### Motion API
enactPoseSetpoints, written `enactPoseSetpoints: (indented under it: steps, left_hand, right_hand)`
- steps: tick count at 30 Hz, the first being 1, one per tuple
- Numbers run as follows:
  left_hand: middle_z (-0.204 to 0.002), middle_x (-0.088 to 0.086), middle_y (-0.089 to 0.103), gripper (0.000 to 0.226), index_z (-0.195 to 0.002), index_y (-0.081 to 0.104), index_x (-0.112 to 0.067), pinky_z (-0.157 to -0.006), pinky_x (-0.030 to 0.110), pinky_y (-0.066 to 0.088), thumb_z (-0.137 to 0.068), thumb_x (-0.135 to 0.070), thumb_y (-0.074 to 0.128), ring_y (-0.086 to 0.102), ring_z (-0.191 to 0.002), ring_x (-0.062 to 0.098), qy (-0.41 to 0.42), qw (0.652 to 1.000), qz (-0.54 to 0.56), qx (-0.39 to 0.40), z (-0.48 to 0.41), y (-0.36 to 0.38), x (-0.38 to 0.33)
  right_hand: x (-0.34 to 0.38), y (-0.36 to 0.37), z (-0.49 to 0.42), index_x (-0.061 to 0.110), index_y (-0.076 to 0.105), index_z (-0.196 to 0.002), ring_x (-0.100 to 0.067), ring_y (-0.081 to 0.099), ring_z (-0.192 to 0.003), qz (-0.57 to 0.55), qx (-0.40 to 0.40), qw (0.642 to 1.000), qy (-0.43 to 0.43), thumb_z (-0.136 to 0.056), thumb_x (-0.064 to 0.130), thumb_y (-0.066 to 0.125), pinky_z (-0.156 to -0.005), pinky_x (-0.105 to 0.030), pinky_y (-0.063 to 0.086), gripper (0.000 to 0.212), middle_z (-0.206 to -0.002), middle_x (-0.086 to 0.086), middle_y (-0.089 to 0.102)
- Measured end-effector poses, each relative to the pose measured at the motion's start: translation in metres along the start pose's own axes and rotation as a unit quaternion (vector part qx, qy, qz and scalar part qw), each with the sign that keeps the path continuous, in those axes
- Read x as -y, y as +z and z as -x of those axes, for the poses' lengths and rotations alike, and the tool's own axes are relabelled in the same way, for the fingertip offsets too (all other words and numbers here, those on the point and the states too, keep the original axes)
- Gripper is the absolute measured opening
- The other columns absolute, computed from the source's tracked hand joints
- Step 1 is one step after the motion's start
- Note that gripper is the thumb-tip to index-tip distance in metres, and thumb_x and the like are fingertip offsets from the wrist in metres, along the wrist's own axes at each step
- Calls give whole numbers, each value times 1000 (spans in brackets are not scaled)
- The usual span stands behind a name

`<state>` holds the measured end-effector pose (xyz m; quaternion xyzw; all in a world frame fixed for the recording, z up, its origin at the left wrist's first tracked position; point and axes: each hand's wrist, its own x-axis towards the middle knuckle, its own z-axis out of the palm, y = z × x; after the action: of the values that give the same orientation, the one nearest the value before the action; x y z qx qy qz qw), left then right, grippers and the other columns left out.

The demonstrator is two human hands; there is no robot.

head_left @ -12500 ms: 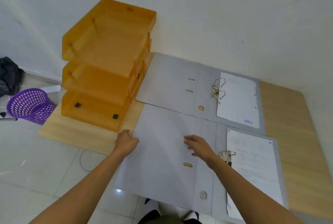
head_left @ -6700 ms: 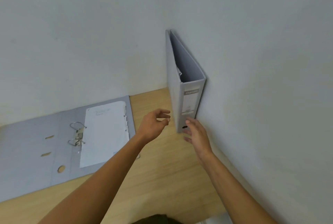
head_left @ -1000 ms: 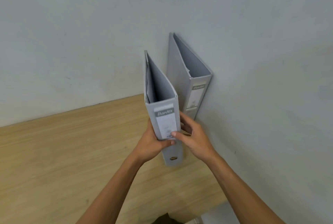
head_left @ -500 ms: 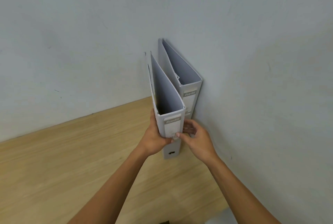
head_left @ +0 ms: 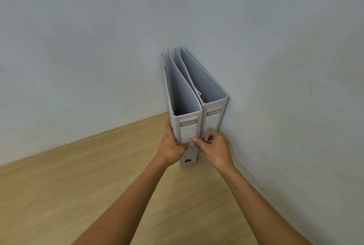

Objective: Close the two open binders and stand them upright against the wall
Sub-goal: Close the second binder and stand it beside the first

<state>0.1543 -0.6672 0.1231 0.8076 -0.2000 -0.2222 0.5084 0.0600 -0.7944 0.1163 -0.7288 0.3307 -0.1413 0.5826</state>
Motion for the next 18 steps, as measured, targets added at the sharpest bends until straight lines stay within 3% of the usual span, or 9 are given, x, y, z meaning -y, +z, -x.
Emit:
enactPoseSetpoints:
  steps: [5,9,13,18]
  left_hand:
    - [-132,1,54,97,-153,23,-13,-71,0,50,-77,-3,83,51,-120,14,16,1000,0,-10,-11,-4,0]
    - [-137,3,54,100,-155,18,-14,-75,-1,49,-78,-3,81,51,-123,13,25,1000,-9,-7,-11,-3,5]
    - [-141,6,54,99,-156,16,-15,-74,-2,48,-80,-5,79,50,-126,15,21,1000,-14,-7,-9,-3,5]
    - [-146,4,52,95,-156,18,-17,-77,3,48,-83,-10,78,51,-130,16,10,1000,-1,-3,-1,-4,4]
  right_hand:
    - [9,5,-4,34,51,-59,-39,76,-84,2,-12,1000,-2,-62,54,77,-72,-57,61,34,-78,-24,70]
    - [8,6,-2,25,42,-59,-40,72,-73,7,-36,999,7,-70,42,85,-70,-56,61,47,-63,-10,59]
    - [6,9,-2,29,46,-55,-37,76,-77,-12,-34,999,21,-60,56,79,-70,-55,63,43,-71,-20,68]
    - [5,9,-5,22,60,-68,-31,76,-78,0,-15,1000,25,-68,48,82,-73,-53,63,34,-74,-11,74]
